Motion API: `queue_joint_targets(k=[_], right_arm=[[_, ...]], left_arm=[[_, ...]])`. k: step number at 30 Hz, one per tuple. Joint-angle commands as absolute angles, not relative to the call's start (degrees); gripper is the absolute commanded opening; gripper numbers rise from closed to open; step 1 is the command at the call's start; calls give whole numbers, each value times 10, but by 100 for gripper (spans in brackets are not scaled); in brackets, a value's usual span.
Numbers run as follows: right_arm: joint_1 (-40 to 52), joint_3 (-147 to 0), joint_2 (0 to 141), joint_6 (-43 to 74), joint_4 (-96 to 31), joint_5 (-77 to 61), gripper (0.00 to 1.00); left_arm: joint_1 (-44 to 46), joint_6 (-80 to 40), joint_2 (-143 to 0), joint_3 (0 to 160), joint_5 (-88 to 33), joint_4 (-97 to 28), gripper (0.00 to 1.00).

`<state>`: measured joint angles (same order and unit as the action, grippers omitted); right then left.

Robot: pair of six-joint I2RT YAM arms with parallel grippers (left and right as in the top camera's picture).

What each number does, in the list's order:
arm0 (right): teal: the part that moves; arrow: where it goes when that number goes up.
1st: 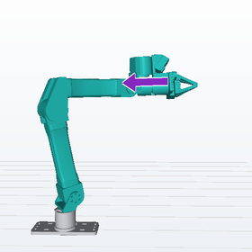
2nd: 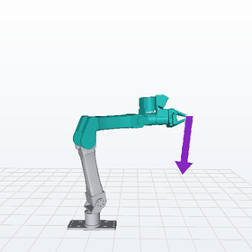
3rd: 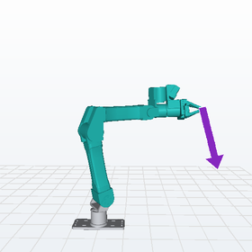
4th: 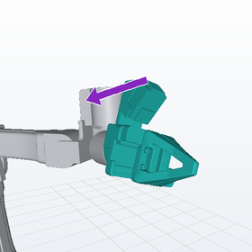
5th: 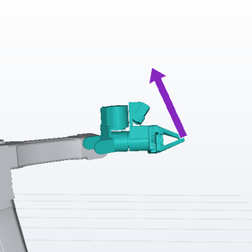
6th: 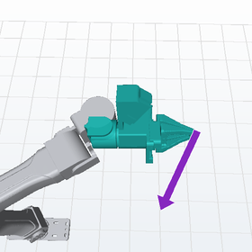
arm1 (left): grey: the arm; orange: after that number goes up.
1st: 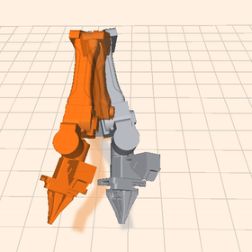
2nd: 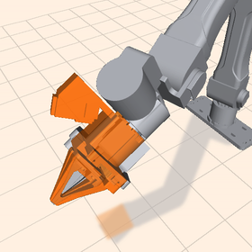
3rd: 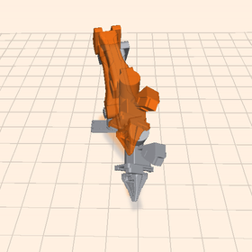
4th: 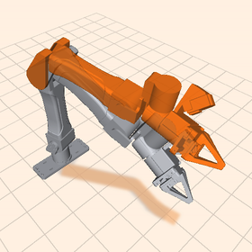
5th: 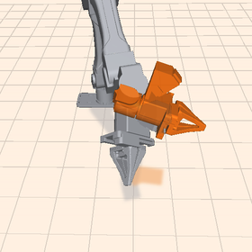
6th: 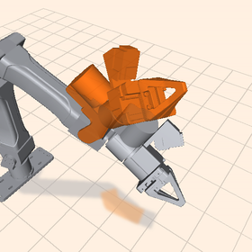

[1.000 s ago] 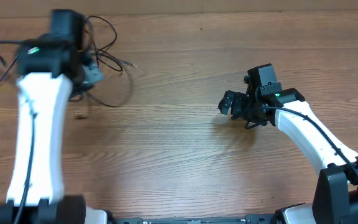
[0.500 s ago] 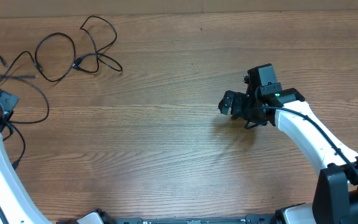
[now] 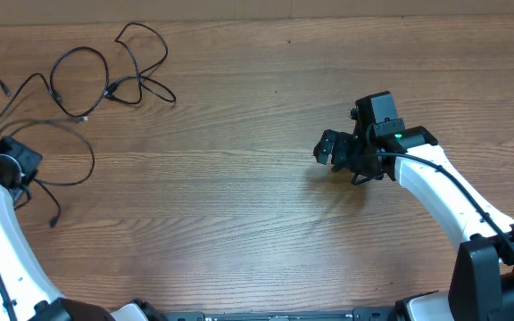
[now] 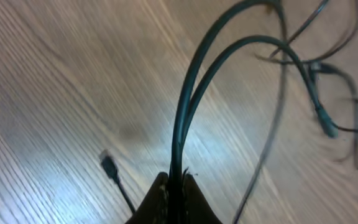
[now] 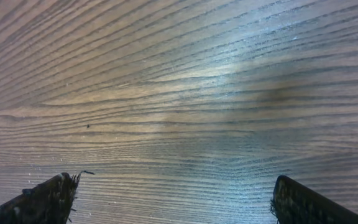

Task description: Untangle cables

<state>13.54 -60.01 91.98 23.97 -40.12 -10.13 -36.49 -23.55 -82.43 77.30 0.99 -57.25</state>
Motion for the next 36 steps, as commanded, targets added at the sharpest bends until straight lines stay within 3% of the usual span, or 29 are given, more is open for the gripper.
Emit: queue_joint_targets(k=[1, 8, 13, 14, 15, 17, 19, 20, 25, 31, 36], right_arm=[[134, -611, 908, 240, -400, -101, 100], [134, -611, 908, 240, -400, -101, 100], [134, -611, 908, 240, -400, -101, 100], [134, -611, 908, 240, -400, -101, 100], [134, -611, 908, 240, -400, -101, 100], [134, -611, 908, 240, -400, -101, 100], [134, -611, 908, 240, -400, -101, 100], [134, -611, 908, 240, -400, -101, 100], [134, -611, 908, 240, -400, -101, 100], [134, -611, 908, 240, -400, -101, 100], [134, -611, 908, 240, -400, -101, 100]], left_arm=[[-369, -234, -833, 726, 71, -526, 4], [-369, -238, -836, 653, 81, -422, 7], [-378, -238, -837, 653, 105, -418, 7], [-387, -239, -836, 659, 91, -424, 34], [-393, -237, -836, 664, 86, -431, 44], [-406, -237, -835, 674, 58, -444, 52], [-420, -224, -834, 688, 13, -455, 79], [-426, -224, -834, 693, 1, -461, 100], [-443, -222, -834, 703, -93, -467, 99], [-407, -153, -834, 703, -290, -429, 100], [-336, -122, -805, 703, -296, -426, 100]])
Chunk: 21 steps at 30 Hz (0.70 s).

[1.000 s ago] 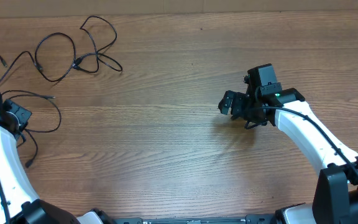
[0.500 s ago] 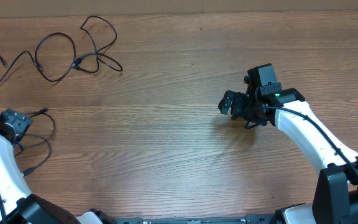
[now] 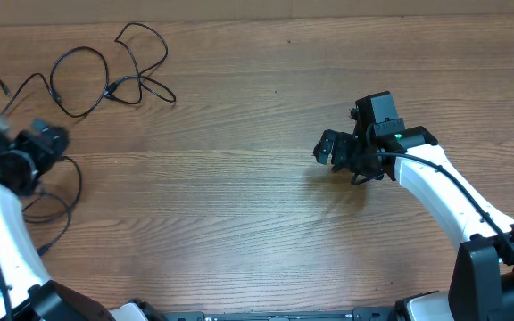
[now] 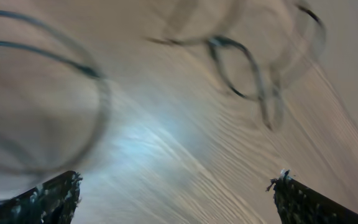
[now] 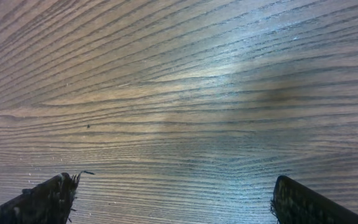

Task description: Untangle cables

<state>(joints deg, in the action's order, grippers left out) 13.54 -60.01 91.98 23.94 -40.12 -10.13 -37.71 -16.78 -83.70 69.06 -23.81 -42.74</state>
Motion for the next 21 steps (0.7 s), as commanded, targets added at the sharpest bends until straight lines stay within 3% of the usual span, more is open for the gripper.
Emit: queue_joint_targets(k=[1, 5, 11, 21], right_arm=[[134, -611, 908, 240, -400, -101, 100], [134, -611, 908, 240, -400, -101, 100], [134, -611, 908, 240, -400, -101, 100], [134, -611, 908, 240, -400, -101, 100]], left_arm=[[-320, -112, -791, 703, -295, -427, 100], [-261, -88, -701, 703, -289, -435, 100], [-247, -67, -550, 702, -276, -463, 100], [-247, 0, -344, 700, -392, -531, 99]])
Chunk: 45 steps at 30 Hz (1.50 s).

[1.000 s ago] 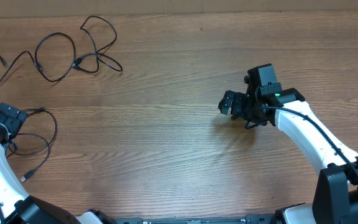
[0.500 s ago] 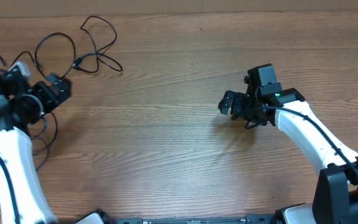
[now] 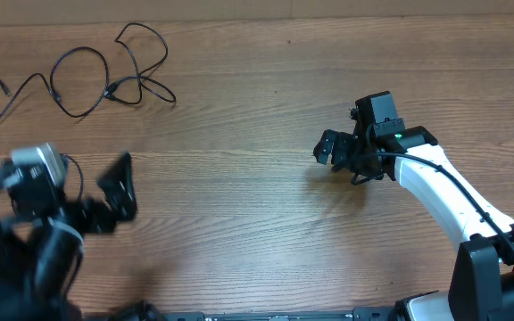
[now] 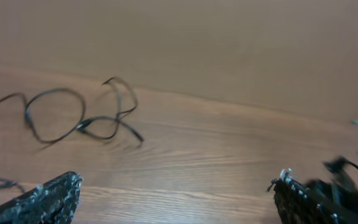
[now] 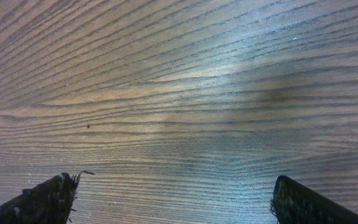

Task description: Untangle cables

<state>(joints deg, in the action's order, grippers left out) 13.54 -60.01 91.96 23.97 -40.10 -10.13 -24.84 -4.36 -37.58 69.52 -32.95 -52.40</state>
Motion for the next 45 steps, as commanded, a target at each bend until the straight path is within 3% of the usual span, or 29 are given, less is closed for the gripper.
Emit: queue_joint_targets(k=[1, 22, 27, 36, 45], right_arm=[[134, -611, 908, 240, -400, -101, 100], [134, -611, 908, 240, -400, -101, 100], [134, -611, 908, 240, -400, -101, 100], [134, -611, 908, 240, -400, -101, 100], [134, -611, 908, 240, -400, -101, 100]], left_arm=[[-247, 7, -327, 700, -405, -534, 100], [-247, -6, -264, 700, -413, -700, 100], [-243, 0, -263, 700, -340, -731, 100], [-113, 3, -208, 640, -289, -695, 100], [-74, 3, -74, 479, -283, -602, 99]])
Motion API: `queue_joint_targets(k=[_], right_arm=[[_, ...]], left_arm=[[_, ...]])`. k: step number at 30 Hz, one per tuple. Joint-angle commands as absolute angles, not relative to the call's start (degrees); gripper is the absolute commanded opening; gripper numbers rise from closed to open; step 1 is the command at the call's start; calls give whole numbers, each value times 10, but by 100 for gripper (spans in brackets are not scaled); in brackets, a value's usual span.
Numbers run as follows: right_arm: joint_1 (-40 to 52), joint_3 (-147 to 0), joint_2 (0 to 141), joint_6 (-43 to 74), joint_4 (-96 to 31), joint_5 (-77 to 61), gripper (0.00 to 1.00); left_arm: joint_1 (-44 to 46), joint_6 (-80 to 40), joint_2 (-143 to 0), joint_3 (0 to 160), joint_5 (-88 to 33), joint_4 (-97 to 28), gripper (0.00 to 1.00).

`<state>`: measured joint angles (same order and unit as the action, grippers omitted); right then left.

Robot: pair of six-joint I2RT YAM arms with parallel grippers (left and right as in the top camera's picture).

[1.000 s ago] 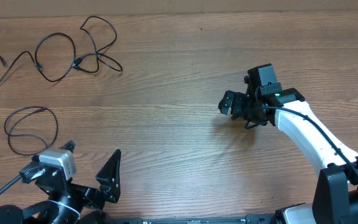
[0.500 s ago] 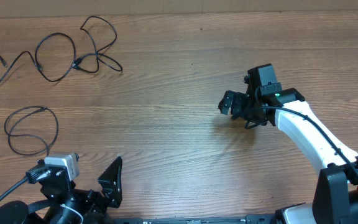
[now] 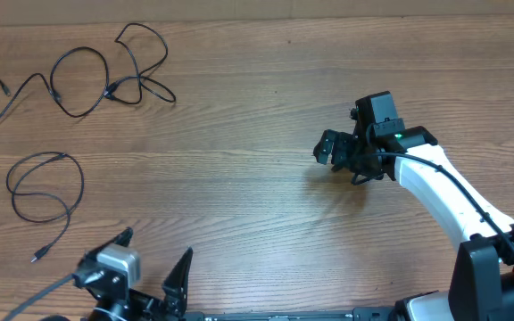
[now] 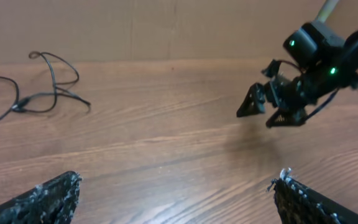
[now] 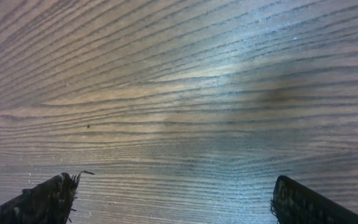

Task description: Untangle cables

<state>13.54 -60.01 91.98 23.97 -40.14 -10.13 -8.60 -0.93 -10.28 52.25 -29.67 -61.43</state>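
Two lots of thin black cable lie apart on the wooden table. A long looped run [image 3: 105, 76] sprawls at the far left corner; its right end [image 4: 51, 87] shows in the left wrist view. A single coiled cable [image 3: 47, 183] lies alone at the left, its plug toward the front. My left gripper [image 3: 153, 257] is open at the table's front edge, well clear of both, with nothing between its fingers [image 4: 176, 190]. My right gripper [image 3: 333, 150] is open low over bare wood right of centre [image 5: 173, 193] and is also seen from the left wrist [image 4: 272, 102].
The wooden table [image 3: 239, 205] runs to a cardboard-coloured back wall [image 4: 166, 25]. My white right arm [image 3: 444, 196] reaches in from the front right corner.
My left gripper was over the coiled cable at the left; now it is back at the front edge, still open, and the coil lies uncovered. The right arm has not moved.
My left gripper was shut on a cable strand at the far left edge. Then it was open with that cable lying beside it. Then it stood nearer the front, and now at the front edge, with the coil lying apart from the far run.
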Motion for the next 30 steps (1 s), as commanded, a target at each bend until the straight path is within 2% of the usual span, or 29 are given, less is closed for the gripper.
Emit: queue_joint_targets(k=[1, 12, 30], right_arm=[[134, -611, 908, 240, -400, -101, 100], [134, -611, 908, 240, -400, -101, 100], [134, -611, 908, 240, -400, -101, 100]], left_arm=[[-67, 2, -69, 467, -280, -598, 99], [2, 2, -28, 356, -274, -517, 100], [50, -2, -2, 349, -272, -516, 99]])
